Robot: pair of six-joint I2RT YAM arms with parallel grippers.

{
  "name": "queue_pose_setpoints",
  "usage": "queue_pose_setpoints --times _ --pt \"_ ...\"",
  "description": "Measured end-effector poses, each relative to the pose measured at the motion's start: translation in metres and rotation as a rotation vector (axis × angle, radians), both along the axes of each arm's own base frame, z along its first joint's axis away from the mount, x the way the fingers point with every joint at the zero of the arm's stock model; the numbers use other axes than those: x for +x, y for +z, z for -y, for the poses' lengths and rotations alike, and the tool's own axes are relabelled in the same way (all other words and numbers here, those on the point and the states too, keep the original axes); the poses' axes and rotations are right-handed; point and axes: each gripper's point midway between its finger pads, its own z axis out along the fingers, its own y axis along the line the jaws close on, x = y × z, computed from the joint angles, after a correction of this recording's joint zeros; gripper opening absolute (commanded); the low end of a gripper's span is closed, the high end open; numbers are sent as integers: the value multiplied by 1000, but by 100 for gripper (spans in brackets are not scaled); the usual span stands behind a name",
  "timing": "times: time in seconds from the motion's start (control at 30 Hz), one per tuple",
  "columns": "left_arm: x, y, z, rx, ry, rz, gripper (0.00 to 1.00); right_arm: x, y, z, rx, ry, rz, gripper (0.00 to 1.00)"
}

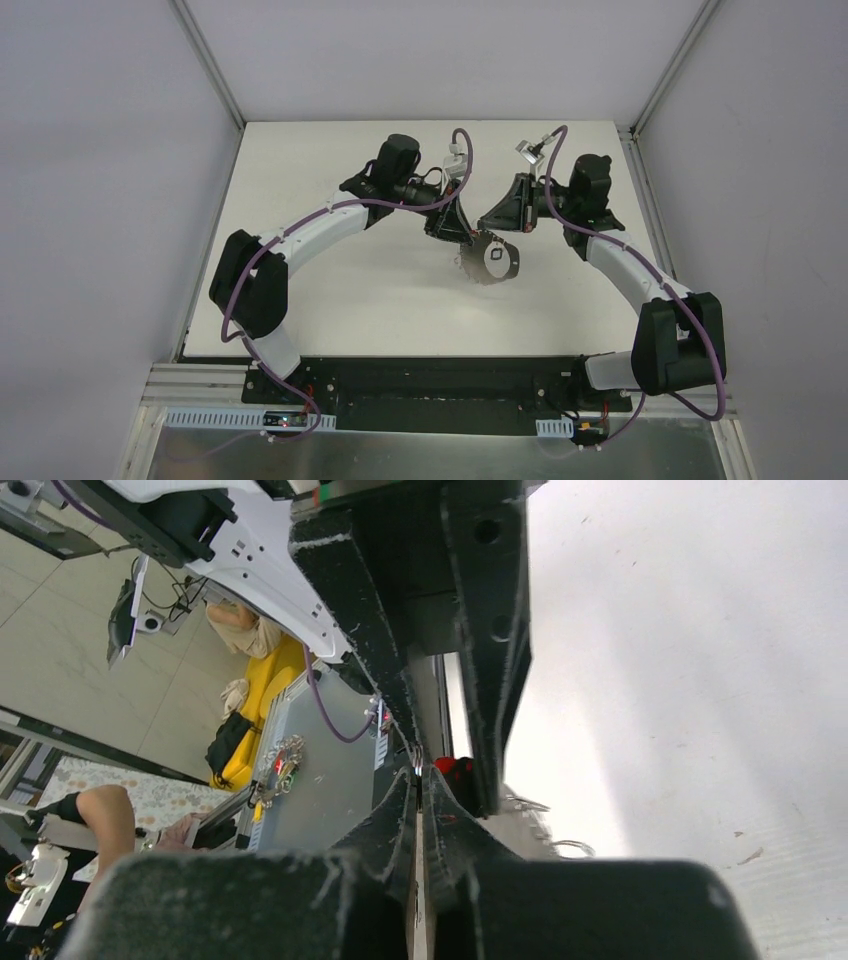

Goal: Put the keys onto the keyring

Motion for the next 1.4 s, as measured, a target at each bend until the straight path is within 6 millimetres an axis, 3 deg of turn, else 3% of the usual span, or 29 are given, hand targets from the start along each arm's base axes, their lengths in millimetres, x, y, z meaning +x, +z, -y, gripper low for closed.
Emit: queue_pose_setpoints --times 0.13,0.47,0.67,1.27,1.4 --pt "-3 2 0 -7 -15 -11 17 4 0 3 -1 -19 1 0" --pt "13 8 -8 69 50 48 31 4 0 3 -1 -22 9 0" --pt "20 2 -13 107 88 60 33 5 -1 3 -3 -25 5 0" --pt "25 -4 -15 134 105 96 55 4 -6 4 -13 -27 -9 0" --pt "35 -11 -21 185 165 143 58 4 -8 4 -21 -34 -19 0"
